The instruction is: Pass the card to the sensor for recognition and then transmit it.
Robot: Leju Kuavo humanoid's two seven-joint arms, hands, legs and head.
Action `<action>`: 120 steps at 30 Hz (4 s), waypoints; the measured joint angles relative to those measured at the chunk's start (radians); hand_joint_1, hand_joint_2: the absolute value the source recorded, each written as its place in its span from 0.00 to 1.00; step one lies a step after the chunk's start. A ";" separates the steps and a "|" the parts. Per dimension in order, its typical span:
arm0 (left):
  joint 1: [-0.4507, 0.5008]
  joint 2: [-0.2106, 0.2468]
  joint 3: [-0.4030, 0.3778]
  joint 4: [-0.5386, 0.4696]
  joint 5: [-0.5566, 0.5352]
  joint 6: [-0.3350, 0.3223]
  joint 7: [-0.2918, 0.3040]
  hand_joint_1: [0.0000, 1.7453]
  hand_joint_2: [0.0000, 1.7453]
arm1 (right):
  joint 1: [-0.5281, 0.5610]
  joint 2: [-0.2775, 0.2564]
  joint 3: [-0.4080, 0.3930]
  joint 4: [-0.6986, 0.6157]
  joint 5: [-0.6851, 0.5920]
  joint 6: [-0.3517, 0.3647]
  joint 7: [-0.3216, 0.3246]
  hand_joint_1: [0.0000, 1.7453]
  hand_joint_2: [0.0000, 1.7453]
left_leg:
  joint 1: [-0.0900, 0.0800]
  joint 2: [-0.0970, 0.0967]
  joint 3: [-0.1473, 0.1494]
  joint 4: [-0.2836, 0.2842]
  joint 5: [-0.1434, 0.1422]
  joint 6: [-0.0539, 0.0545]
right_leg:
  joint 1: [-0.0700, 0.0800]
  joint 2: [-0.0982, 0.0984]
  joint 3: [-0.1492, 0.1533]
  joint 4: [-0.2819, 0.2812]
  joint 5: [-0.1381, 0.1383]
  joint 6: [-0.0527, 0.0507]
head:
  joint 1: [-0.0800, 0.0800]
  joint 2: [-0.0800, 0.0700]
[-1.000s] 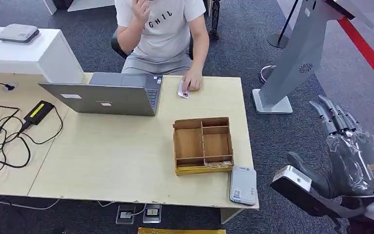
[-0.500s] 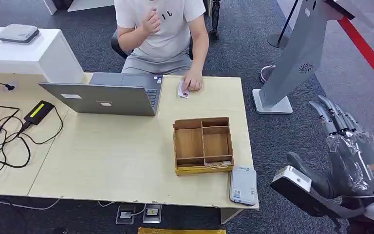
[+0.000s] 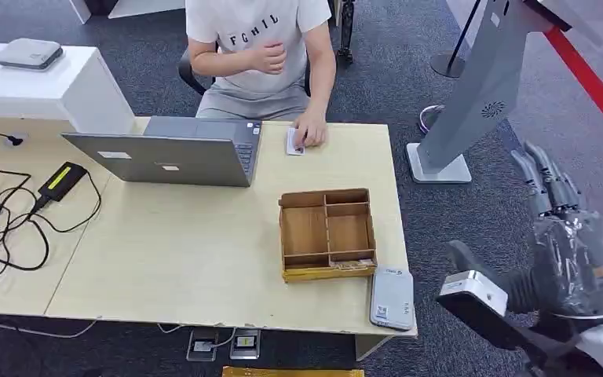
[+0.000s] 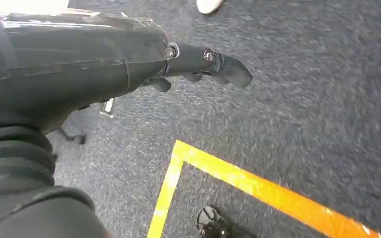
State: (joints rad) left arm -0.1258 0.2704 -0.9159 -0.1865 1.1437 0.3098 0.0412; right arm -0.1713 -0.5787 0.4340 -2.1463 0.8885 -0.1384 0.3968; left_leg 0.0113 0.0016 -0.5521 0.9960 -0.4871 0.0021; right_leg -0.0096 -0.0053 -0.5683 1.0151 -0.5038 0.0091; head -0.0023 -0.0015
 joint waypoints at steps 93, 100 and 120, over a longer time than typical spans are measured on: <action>-0.003 -0.046 0.005 -0.001 -0.011 0.048 0.011 0.00 0.00 | -0.416 0.076 0.819 0.706 -0.229 -0.201 -0.049 0.00 1.00 | 0.000 -0.005 0.002 0.001 0.001 0.001 | 0.000 -0.004 0.000 0.000 0.000 0.000 | 0.000 0.000; -0.003 -0.046 0.005 -0.001 -0.011 0.047 0.011 0.00 0.00 | -0.425 0.098 0.839 0.736 -0.233 -0.200 -0.054 0.00 1.00 | 0.000 -0.005 0.002 0.001 0.001 0.001 | 0.000 -0.005 0.000 0.000 0.000 0.000 | 0.000 0.000; -0.003 -0.046 0.005 -0.001 -0.011 0.045 0.019 0.00 0.00 | -0.439 0.125 0.869 0.791 -0.195 -0.196 -0.033 0.00 1.00 | 0.000 -0.005 0.002 0.001 0.001 0.001 | 0.000 -0.004 0.000 0.000 0.000 0.000 | 0.000 0.000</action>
State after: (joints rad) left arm -0.1293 0.2247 -0.9113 -0.1873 1.1326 0.3544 0.0599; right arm -0.6098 -0.4536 1.3027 -1.3550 0.6939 -0.3346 0.3639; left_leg 0.0110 -0.0031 -0.5505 0.9966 -0.4858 0.0029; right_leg -0.0097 -0.0097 -0.5685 1.0150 -0.5039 0.0090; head -0.0023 -0.0015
